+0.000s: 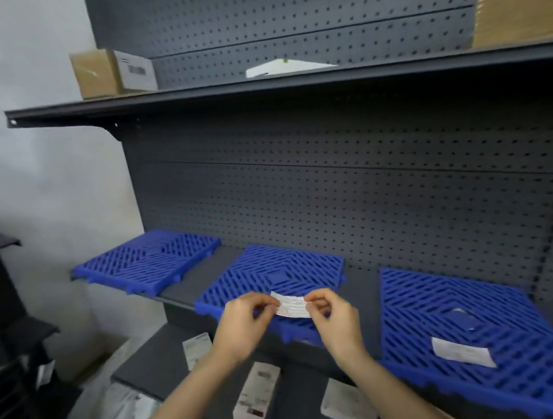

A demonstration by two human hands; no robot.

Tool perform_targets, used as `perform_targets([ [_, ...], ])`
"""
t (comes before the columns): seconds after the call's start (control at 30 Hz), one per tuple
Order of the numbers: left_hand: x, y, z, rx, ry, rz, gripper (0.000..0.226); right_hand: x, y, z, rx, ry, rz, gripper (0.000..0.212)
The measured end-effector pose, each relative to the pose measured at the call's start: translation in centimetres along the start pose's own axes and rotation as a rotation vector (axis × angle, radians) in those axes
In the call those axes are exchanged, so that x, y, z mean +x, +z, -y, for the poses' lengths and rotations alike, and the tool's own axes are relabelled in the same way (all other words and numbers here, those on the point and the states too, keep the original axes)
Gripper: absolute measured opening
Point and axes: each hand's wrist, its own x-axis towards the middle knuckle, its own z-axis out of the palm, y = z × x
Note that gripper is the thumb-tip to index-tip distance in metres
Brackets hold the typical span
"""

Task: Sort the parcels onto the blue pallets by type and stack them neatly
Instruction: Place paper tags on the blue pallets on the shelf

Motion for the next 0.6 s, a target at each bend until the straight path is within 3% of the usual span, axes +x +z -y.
perform_targets([
  [0.3,4.9,-2.3,8.8,0.096,-0.002,0.061,0.015,4.0,9.2,-0.9,-0.214,0.009,0.031,0.01],
  [0.43,6.4,-0.9,11.6,0.243,0.172,0.223,0.021,4.7,10.6,-1.7,-0.427,-0.002,0.064,0.012],
  [0.6,7.6,0.2,13.6,0.281,0.444,0.228,0.021,4.3,11.4,-1.9,-0.612,-0.05,-0.034,0.012],
])
